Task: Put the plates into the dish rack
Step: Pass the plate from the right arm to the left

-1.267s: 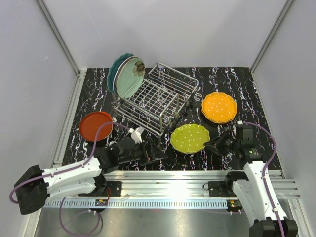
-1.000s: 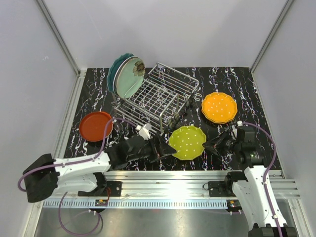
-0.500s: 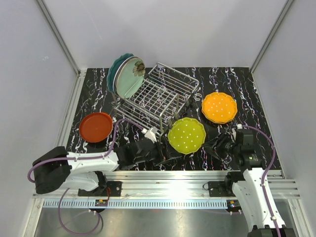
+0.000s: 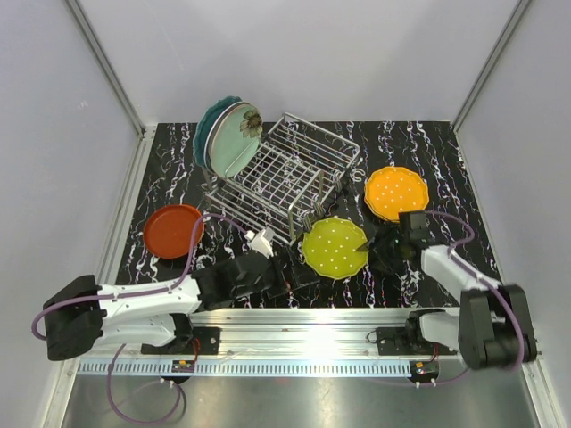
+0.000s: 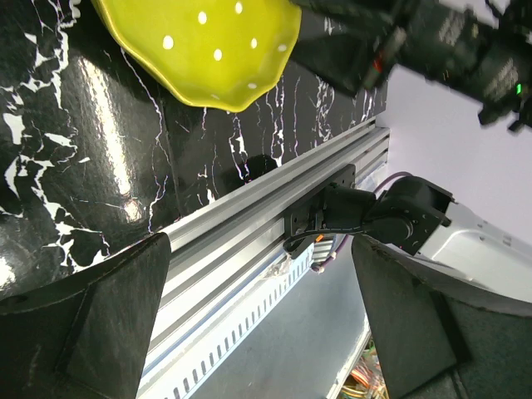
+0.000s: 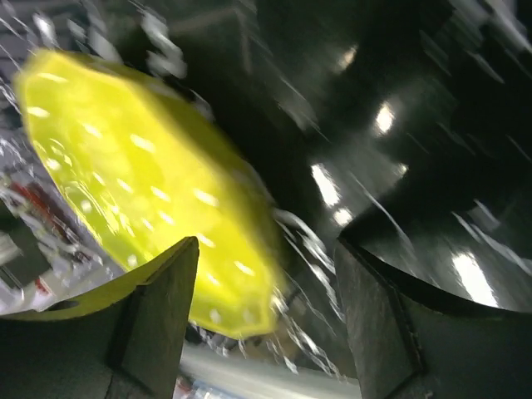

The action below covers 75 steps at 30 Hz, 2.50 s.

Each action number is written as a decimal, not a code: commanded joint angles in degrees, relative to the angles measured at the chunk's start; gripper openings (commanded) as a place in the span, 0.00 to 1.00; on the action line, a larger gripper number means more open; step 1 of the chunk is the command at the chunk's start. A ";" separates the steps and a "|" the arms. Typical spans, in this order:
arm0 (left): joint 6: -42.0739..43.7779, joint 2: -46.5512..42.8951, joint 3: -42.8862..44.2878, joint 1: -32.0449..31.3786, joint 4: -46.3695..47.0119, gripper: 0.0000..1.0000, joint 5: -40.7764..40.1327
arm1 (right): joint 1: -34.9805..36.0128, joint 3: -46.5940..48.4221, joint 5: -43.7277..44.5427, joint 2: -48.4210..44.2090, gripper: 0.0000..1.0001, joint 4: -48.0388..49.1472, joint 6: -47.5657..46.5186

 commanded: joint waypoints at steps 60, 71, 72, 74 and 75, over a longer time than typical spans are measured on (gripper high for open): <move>1.04 15.62 10.95 -4.29 14.74 0.00 -6.84 | 9.91 -0.82 -8.45 -39.51 0.02 -25.35 10.80; 26.34 8.41 25.88 -6.48 -9.76 0.00 -14.92 | 10.00 11.21 0.43 -38.37 0.68 -28.87 5.61; 28.36 7.28 26.86 -6.66 -10.93 0.00 -15.88 | 9.91 11.84 1.13 -38.46 0.68 -29.13 5.43; 34.25 6.48 30.27 -6.93 -15.39 0.00 -16.94 | 9.91 13.59 3.85 -39.07 0.69 -30.27 4.82; 36.10 5.87 31.52 -7.01 -16.99 0.00 -17.91 | 9.91 14.12 4.82 -39.42 0.69 -30.45 4.73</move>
